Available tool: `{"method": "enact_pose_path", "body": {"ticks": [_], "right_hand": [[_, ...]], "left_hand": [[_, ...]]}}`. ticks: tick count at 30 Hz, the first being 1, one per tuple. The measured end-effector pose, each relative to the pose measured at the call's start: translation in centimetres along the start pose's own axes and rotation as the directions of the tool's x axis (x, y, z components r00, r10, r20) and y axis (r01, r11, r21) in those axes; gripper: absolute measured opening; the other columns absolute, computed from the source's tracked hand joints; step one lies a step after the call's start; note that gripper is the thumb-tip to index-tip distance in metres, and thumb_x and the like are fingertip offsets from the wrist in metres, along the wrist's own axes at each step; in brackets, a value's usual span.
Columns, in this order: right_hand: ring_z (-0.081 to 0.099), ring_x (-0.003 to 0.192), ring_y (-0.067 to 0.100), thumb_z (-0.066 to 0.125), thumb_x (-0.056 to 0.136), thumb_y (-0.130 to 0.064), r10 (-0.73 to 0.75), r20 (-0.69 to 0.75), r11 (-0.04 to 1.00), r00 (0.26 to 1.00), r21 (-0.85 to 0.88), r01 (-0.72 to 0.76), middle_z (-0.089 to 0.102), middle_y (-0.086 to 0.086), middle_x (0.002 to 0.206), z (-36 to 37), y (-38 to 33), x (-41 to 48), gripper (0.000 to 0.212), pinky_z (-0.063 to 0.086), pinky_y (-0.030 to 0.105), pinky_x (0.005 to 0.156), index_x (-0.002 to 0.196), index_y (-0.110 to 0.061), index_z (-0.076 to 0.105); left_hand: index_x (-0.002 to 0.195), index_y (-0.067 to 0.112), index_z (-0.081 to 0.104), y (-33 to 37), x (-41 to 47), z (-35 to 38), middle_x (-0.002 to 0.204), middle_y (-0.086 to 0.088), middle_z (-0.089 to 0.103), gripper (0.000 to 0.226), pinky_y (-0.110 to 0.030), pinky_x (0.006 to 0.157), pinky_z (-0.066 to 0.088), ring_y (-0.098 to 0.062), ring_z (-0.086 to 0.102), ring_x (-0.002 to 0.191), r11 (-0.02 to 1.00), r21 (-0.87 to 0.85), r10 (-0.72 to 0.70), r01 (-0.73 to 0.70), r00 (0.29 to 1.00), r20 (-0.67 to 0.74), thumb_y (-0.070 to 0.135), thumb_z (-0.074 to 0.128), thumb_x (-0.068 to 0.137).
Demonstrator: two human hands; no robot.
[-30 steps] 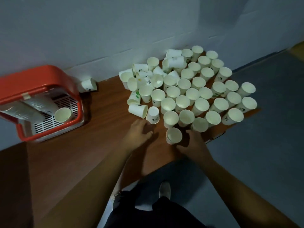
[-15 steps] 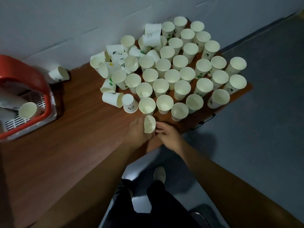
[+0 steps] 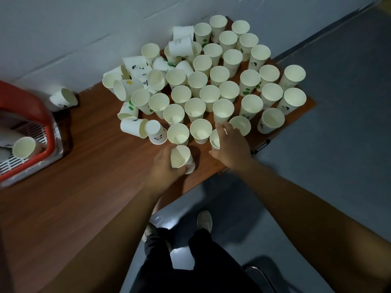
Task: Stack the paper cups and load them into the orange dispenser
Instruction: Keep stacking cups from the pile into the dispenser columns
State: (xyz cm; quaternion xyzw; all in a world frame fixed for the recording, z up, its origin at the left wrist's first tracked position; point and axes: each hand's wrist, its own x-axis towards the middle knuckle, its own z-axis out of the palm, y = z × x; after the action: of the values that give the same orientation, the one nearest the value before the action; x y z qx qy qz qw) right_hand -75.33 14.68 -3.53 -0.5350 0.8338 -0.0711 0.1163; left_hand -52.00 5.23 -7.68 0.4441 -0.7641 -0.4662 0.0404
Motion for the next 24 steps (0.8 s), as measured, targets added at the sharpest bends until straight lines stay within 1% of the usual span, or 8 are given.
{"method": "enact_pose_path", "body": {"ticks": [2,6,10,13,16,19,22,24], "right_hand": [[0.055,0.112,0.033,0.081,0.072,-0.043,-0.006,0.037,0.998,0.999,-0.068,0.009,0.046,0.009,0.141,0.4,0.2,0.2,0.088,0.053,0.044,0.088,0.143,-0.015,0.037],[0.056,0.106,0.03,0.078,0.078,-0.035,-0.021,-0.009,0.997,1.0,-0.071,0.02,0.053,0.009,0.128,0.7,0.3,-0.1,0.067,0.053,0.04,0.083,0.133,-0.014,0.046],[0.054,0.104,0.026,0.078,0.071,-0.047,-0.024,-0.027,0.999,0.999,-0.031,0.023,0.057,0.006,0.116,-0.7,-0.6,-1.4,0.065,0.048,0.037,0.086,0.12,-0.014,0.051],[0.053,0.104,0.025,0.077,0.068,-0.055,-0.061,-0.023,0.998,0.998,-0.024,0.06,0.057,0.005,0.117,-2.0,-1.9,-2.4,0.072,0.042,0.035,0.092,0.123,-0.015,0.053],[0.051,0.112,0.023,0.079,0.07,-0.052,-0.083,0.011,0.989,0.996,0.122,0.082,0.054,0.004,0.125,-3.7,-4.7,-2.4,0.077,0.042,0.032,0.094,0.132,-0.015,0.05],[0.051,0.116,0.023,0.083,0.069,-0.043,-0.143,0.039,0.953,0.989,0.276,0.127,0.053,0.006,0.128,-4.9,-8.6,-1.6,0.079,0.045,0.032,0.094,0.135,-0.012,0.05],[0.055,0.112,0.025,0.087,0.066,-0.035,-0.219,-0.012,0.913,0.976,0.351,0.209,0.056,0.009,0.123,-4.9,-12.7,-0.4,0.075,0.049,0.036,0.095,0.129,-0.007,0.056],[0.052,0.119,0.021,0.084,0.07,-0.036,-0.248,0.029,0.901,0.968,0.374,0.219,0.052,0.005,0.13,-5.3,-15.8,0.7,0.075,0.043,0.03,0.1,0.134,-0.012,0.052]], "left_hand": [[0.121,0.011,0.056,-0.7,0.3,0.1,0.117,-0.005,0.065,0.063,-0.052,0.089,0.053,-0.029,0.063,0.109,1.0,-0.011,-0.008,0.008,1.0,0.004,0.05,0.08,0.079],[0.125,0.015,0.056,0.6,-0.9,-0.6,0.121,-0.002,0.065,0.06,-0.05,0.089,0.054,-0.025,0.064,0.111,0.999,-0.048,0.016,-0.018,0.999,-0.035,0.044,0.081,0.079],[0.132,0.03,0.05,2.1,-2.4,-1.6,0.13,0.004,0.055,0.065,-0.038,0.094,0.047,-0.017,0.054,0.119,0.996,-0.079,0.027,-0.036,0.994,-0.109,0.04,0.075,0.073],[0.136,0.025,0.045,2.7,-3.5,-2.9,0.132,0.001,0.049,0.072,-0.038,0.097,0.044,-0.018,0.048,0.121,0.997,-0.068,0.011,-0.021,0.99,-0.142,0.039,0.069,0.069],[0.139,0.021,0.043,2.1,-4.2,-5.1,0.132,0.001,0.045,0.074,-0.037,0.1,0.042,-0.018,0.045,0.122,0.999,-0.044,-0.022,0.014,0.982,-0.187,0.032,0.07,0.07],[0.139,0.021,0.043,0.8,-5.3,-7.9,0.129,0.005,0.041,0.07,-0.032,0.095,0.039,-0.015,0.042,0.12,0.997,-0.038,-0.076,0.069,0.96,-0.268,0.019,0.078,0.078],[0.14,0.021,0.042,-0.5,-6.8,-11.4,0.13,0.005,0.039,0.07,-0.029,0.092,0.036,-0.014,0.041,0.117,0.991,-0.072,-0.13,0.111,0.925,-0.357,0.018,0.079,0.081],[0.141,0.022,0.043,-1.5,-8.0,-14.0,0.135,0.003,0.042,0.071,-0.03,0.093,0.038,-0.014,0.043,0.118,0.987,-0.111,-0.152,0.117,0.904,-0.4,0.018,0.08,0.08]]}}
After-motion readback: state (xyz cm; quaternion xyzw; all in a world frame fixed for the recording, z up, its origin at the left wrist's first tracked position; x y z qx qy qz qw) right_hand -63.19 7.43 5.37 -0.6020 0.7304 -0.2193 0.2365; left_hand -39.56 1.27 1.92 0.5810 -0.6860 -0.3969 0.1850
